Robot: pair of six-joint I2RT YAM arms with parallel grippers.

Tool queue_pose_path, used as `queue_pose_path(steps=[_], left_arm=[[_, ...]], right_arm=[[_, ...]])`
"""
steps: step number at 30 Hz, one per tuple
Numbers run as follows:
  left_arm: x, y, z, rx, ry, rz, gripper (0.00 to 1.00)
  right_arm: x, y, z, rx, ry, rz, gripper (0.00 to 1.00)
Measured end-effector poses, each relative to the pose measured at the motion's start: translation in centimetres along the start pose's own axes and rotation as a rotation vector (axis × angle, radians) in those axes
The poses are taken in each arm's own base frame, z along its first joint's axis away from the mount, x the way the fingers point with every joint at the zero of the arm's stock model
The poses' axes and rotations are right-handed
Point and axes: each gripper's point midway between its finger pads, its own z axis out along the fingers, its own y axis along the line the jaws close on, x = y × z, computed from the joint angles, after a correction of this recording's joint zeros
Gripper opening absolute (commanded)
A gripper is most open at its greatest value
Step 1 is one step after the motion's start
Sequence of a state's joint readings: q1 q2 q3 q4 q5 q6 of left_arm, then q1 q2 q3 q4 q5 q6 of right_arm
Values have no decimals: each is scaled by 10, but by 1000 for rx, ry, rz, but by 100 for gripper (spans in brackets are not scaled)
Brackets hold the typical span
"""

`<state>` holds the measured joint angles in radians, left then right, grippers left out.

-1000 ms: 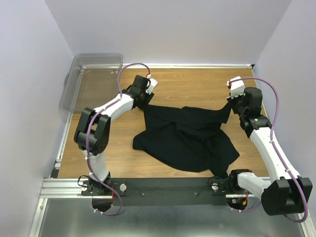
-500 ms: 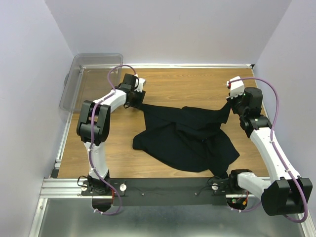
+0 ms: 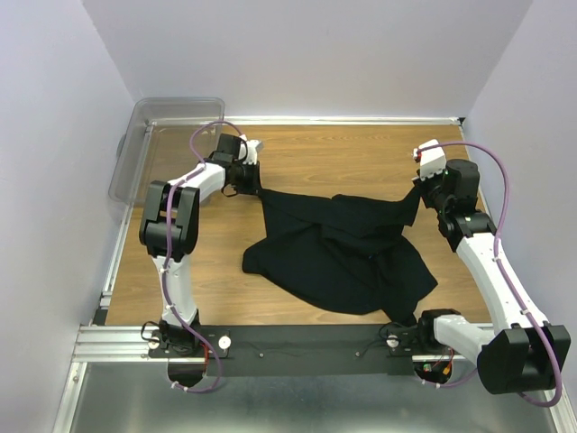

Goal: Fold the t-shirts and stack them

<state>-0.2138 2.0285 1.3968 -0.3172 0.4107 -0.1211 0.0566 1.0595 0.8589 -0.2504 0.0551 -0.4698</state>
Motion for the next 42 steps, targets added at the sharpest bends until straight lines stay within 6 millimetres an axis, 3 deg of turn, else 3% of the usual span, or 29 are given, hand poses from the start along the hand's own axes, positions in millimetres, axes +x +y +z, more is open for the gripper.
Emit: queue_pose_path(steps=[2,8,10,12,14,16,18,19,20,21,22,23,25,27,29,31,34,36,40,42], left_arm=[[-2,-3,-1,24,-7,-15,0],[-9,-9,-6,84,-40,-50,0],[-13,-17,-17,117,-64,-66,0],[-25,-32,-39,155,-113,-73,0],[-58,-61,-82,219,-229,-48,0],[-92,-94,-133,285,-371,-7,0],[-131,-144,-220,379,-591,87,0],[-144,-168,-265,424,-697,141,0],[-153,-196,-317,476,-818,201,0],[-155,-222,-368,523,-931,271,0],[-153,-238,-401,557,-1004,310,0],[-144,-263,-453,600,-1112,379,0],[-123,-298,-528,665,-1264,479,0],[-89,-329,-598,715,-1418,588,0],[-60,-346,-641,747,-1516,643,0],[-30,-358,-676,776,-1602,689,0],[-7,-367,-703,803,-1672,705,0],[-4,-366,-708,811,-1690,683,0],[-17,-352,-696,793,-1688,575,0],[-34,-338,-679,758,-1664,480,0]], right_arm=[[0,0,0,-1,-1,0,1],[-3,1,-2,-9,-14,0,1],[-10,2,-9,-25,-41,0,1],[-28,1,-27,-58,-76,0,0],[-67,-12,-53,-67,-155,-1,1],[-129,-39,-97,-35,-291,-6,1],[-195,-73,-157,46,-475,-15,1],[-226,-92,-198,99,-572,-19,0],[-256,-111,-242,161,-680,-22,1],[-271,-121,-269,197,-741,-24,1],[-288,-135,-309,250,-816,-21,1],[-303,-148,-345,308,-892,-16,1],[-325,-175,-427,459,-1059,11,1],[-326,-186,-468,542,-1135,30,1],[-320,-194,-507,629,-1197,51,1],[-313,-201,-533,699,-1234,69,1],[-306,-208,-546,761,-1236,85,1],[-302,-212,-551,801,-1227,91,1],[-301,-220,-550,850,-1204,87,1],[-302,-224,-543,862,-1188,89,1]])
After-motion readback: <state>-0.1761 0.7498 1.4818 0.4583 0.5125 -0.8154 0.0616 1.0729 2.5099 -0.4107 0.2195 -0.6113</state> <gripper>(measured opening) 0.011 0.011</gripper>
